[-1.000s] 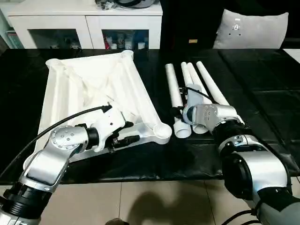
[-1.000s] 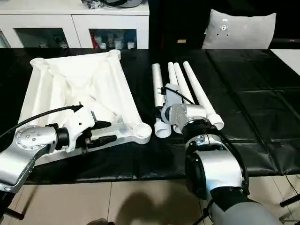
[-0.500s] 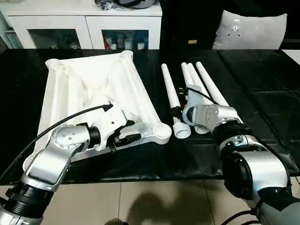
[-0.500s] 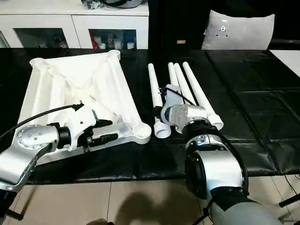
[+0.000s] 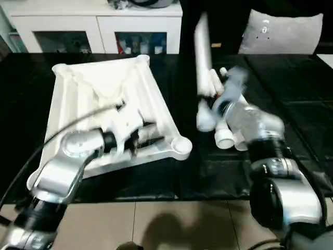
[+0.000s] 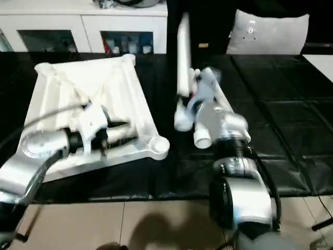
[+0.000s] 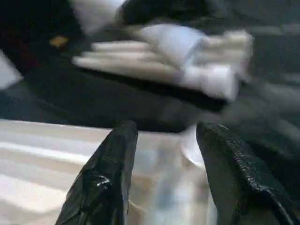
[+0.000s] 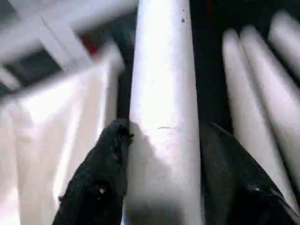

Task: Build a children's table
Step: Pick table leg

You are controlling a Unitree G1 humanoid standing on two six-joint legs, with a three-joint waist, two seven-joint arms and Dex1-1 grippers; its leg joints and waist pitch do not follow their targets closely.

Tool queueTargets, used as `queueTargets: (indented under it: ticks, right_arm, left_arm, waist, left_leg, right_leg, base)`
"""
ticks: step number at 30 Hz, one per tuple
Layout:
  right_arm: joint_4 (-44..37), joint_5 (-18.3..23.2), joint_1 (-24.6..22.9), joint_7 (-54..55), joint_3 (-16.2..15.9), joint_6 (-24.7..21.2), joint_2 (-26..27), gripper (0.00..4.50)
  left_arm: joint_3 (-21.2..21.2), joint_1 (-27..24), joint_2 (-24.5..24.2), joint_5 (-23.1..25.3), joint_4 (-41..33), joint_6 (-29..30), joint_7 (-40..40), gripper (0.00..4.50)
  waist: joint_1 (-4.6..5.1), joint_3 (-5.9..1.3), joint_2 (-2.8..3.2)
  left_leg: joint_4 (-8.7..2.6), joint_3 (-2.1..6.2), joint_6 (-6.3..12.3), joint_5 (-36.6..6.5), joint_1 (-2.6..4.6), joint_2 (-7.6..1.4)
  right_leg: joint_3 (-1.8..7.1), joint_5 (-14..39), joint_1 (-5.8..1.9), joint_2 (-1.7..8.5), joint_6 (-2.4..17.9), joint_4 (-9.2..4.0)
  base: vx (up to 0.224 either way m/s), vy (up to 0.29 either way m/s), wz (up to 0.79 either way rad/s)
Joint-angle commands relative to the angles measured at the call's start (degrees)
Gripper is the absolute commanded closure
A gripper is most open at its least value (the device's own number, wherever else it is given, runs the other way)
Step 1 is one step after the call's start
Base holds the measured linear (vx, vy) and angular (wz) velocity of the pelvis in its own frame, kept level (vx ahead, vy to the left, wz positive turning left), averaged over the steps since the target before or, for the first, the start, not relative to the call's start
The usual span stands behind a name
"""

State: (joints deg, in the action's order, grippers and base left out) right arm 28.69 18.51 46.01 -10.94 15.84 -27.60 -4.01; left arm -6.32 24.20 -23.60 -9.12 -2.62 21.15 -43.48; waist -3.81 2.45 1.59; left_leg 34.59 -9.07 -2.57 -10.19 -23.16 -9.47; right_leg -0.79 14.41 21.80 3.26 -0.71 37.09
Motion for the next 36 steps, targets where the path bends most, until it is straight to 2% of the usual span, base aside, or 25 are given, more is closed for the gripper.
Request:
queueTargets:
  ticks: [1, 2, 3, 4, 5, 9, 10, 11, 12, 15, 17, 20, 23, 26, 28, 29, 30, 31, 34, 36]
  right_arm:
    - [-5.90, 3.40, -0.87, -4.00, -0.03, 0.00, 0.40, 2.66]
    - [-8.29, 6.07, -2.18, -6.91, 0.58, -1.37, 0.81, 2.66]
    - [-8.76, 6.73, -2.48, -7.54, 0.80, -1.65, 0.92, 2.66]
    - [-12.08, 10.50, -4.60, -11.39, 1.79, -2.77, 1.53, 2.66]
    - [-12.08, 10.50, -4.60, -11.39, 1.79, -2.77, 1.53, 2.66]
    - [-19.46, 20.49, -10.37, -21.81, 2.59, -4.90, 2.29, 2.66]
    - [-19.46, 20.49, -10.37, -21.81, 2.59, -4.90, 2.29, 2.66]
    - [-20.70, 23.24, -11.70, -24.74, 2.89, -6.01, 2.28, 2.66]
    - [-21.51, 25.15, -12.55, -26.59, 3.19, -6.92, 2.29, 2.66]
    - [-22.44, 27.12, -13.48, -28.77, 3.32, -8.30, 2.15, 2.66]
    - [-24.31, 29.12, -14.74, -31.00, 2.62, -9.69, 1.93, 2.66]
    - [-25.84, 30.54, -15.96, -32.17, 1.55, -10.36, 1.70, 2.66]
    - [-26.79, 31.26, -16.73, -32.61, 0.87, -10.89, 1.59, 2.66]
    - [-27.79, 31.15, -17.38, -32.98, -0.12, -11.13, 1.63, 2.66]
    - [-28.08, 28.67, -17.71, -32.53, -1.79, -9.91, 1.36, 2.66]
    - [-27.50, 22.95, -17.78, -30.71, -5.03, -7.17, 0.60, 2.66]
    - [-27.02, 19.94, -17.47, -28.99, -6.00, -4.40, 0.98, 2.66]
    - [-26.71, 18.17, -17.23, -27.88, -6.51, -2.54, 1.33, 2.66]
    - [-26.59, 14.01, -16.30, -24.23, -7.35, 3.46, 3.53, 2.66]
    - [-26.32, 9.11, -16.32, -23.09, -10.31, 8.67, 3.73, 2.66]
  left_arm:
    - [2.48, 2.60, 2.24, -1.74, 1.10, -0.06, 3.87, 2.13]
    - [3.95, 4.01, 4.32, -2.82, 1.99, -0.05, 6.24, 2.13]
    - [4.36, 4.35, 4.84, -3.22, 2.17, -0.01, 6.74, 1.96]
    - [7.32, 6.66, 8.44, -6.74, 3.12, 1.09, 9.71, 1.96]
    - [7.32, 6.66, 8.44, -6.74, 3.12, 1.09, 9.71, 1.86]
    - [13.34, 11.71, 16.52, -17.00, 3.81, 5.46, 13.92, 1.44]
    - [13.34, 11.71, 16.52, -17.00, 3.81, 5.46, 13.92, 1.39]
    - [15.10, 13.58, 18.79, -20.07, 4.51, 6.80, 15.36, 1.33]
    - [16.47, 14.98, 20.37, -22.05, 5.16, 7.83, 16.50, 1.33]
    - [18.56, 17.26, 22.41, -25.11, 6.36, 9.15, 18.59, 1.28]
    - [19.71, 19.04, 23.92, -28.30, 6.67, 10.70, 19.43, 1.28]
    - [18.72, 19.47, 24.46, -28.37, 6.11, 11.20, 18.92, 1.28]
    - [18.45, 19.66, 25.07, -29.49, 5.62, 12.38, 18.58, 1.28]
    - [17.58, 19.67, 25.21, -29.98, 5.13, 13.12, 18.00, 1.28]
    - [16.65, 19.69, 25.19, -30.01, 4.76, 13.45, 17.85, 1.28]
    - [15.41, 19.58, 25.01, -29.26, 4.55, 13.39, 17.69, 1.28]
    - [14.37, 19.49, 24.69, -27.92, 4.71, 12.88, 17.70, 1.28]
    - [13.69, 19.45, 24.45, -26.99, 4.87, 12.51, 17.71, 1.28]
    - [10.00, 19.37, 23.76, -18.91, 7.18, 7.48, 20.47, 1.28]
    - [8.83, 19.46, 24.48, -15.60, 8.57, 4.69, 22.90, 1.28]
  waist:
    - [-0.09, -4.25, 0.55]
    - [-0.02, -4.24, 0.51]
    - [-0.06, -4.13, 0.50]
    - [0.11, -4.03, 0.12]
    - [-0.12, -4.01, 0.21]
    - [-0.38, -4.10, -0.08]
    - [-0.59, -4.02, -0.09]
    - [-0.50, -4.03, -0.32]
    - [-0.69, -3.99, -0.22]
    - [-1.03, -3.82, -0.35]
    - [-1.33, -3.78, -0.48]
    - [-1.53, -3.73, -0.50]
    - [-1.55, -3.73, -0.52]
    - [-1.58, -3.75, -0.44]
    - [-1.54, -3.66, -0.42]
    - [-1.49, -3.65, -0.41]
    - [-1.52, -3.64, -0.39]
    - [-1.38, -3.56, -0.33]
    - [-1.18, -3.49, -0.39]
    - [-1.16, -3.62, -0.24]
  left_leg:
    - [-3.34, 0.49, -0.65, -2.00, 1.82, -2.44]
    - [-3.28, 0.42, -0.46, -2.38, 1.80, -2.40]
    - [-3.36, 0.49, -0.12, -3.51, 1.85, -2.55]
    - [-3.44, 0.42, 0.29, -3.77, 1.60, -2.40]
    - [-3.34, 0.36, 0.55, -3.94, 1.64, -2.41]
    - [-3.07, 0.40, 2.87, -2.87, 1.47, -2.53]
    - [-3.06, 0.42, 3.53, -2.77, 1.40, -2.59]
    - [-3.09, 0.45, 3.66, -2.60, 1.28, -2.56]
    - [-3.01, 0.32, 3.89, -3.13, 1.50, -2.56]
    - [-3.18, 0.47, 3.75, -3.87, 1.44, -2.62]
    - [-3.14, 0.45, 3.85, -3.70, 1.52, -2.70]
    - [-3.26, 0.52, 3.93, -3.32, 1.38, -2.69]
    - [-3.32, 0.52, 3.24, -2.99, 1.36, -2.66]
    - [-3.33, 0.59, 3.19, -2.71, 1.35, -2.65]
    - [-3.43, 0.61, 2.61, -3.29, 1.32, -2.71]
    - [-3.46, 0.60, 2.42, -3.40, 1.31, -2.66]
    - [-3.49, 0.63, 1.68, -3.25, 1.35, -2.73]
    - [-3.60, 0.60, 1.01, -3.67, 1.39, -2.71]
    - [-3.78, 0.74, 0.94, -4.50, 1.33, -2.83]
    - [-3.70, 0.75, 0.49, -4.25, 1.35, -2.81]
  right_leg:
    - [1.36, -16.29, -2.96, 3.31, 12.30, -2.94]
    - [1.40, -16.33, -3.00, 3.28, 12.63, -2.93]
    - [1.46, -15.61, -3.02, 3.43, 13.08, -3.13]
    - [1.45, -14.56, -3.12, 3.39, 13.58, -3.20]
    - [1.54, -14.54, -3.17, 3.52, 13.71, -3.26]
    - [1.49, -14.58, -3.21, 3.79, 15.69, -3.31]
    - [1.51, -13.93, -3.11, 3.82, 15.95, -3.46]
    - [1.45, -13.51, -3.17, 3.74, 15.88, -3.41]
    - [1.48, -12.41, -3.03, 3.76, 16.21, -3.58]
    - [1.48, -8.89, -2.95, 3.90, 15.90, -3.93]
    - [1.55, -8.54, -2.92, 3.91, 15.62, -4.01]
    - [1.51, -7.27, -2.85, 3.93, 14.59, -4.16]
    - [1.53, -6.84, -2.82, 3.92, 14.08, -4.20]
    - [1.48, -7.54, -2.77, 3.88, 13.85, -4.17]
    - [1.50, -6.86, -2.75, 3.92, 13.44, -4.29]
    - [1.50, -6.64, -2.74, 3.89, 13.36, -4.30]
    - [1.46, -5.97, -2.64, 3.91, 12.83, -4.36]
    - [1.52, -5.27, -2.54, 3.88, 12.43, -4.42]
    - [1.66, -4.21, -2.49, 3.99, 10.72, -4.71]
    - [1.65, -5.46, -2.58, 3.97, 10.28, -4.52]
  base:
    - [0.000, 0.000, 0.00]
    - [0.000, 0.000, 0.00]
    - [0.000, 0.000, 0.00]
    - [0.000, 0.000, 0.00]
    - [0.000, 0.000, 0.00]
    - [0.000, 0.000, 0.00]
    - [0.000, 0.000, 0.00]
    - [0.000, 0.000, 0.00]
    - [0.000, 0.000, 0.00]
    - [0.000, 0.000, 0.00]
    - [0.000, 0.000, 0.00]
    - [0.000, 0.000, 0.00]
    - [0.000, 0.000, 0.00]
    - [0.000, 0.000, 0.00]
    - [0.000, 0.000, 0.00]
    - [0.000, 0.000, 0.00]
    - [0.000, 0.000, 0.00]
    - [0.000, 0.000, 0.00]
    - [0.000, 0.000, 0.00]
    - [0.000, 0.000, 0.00]
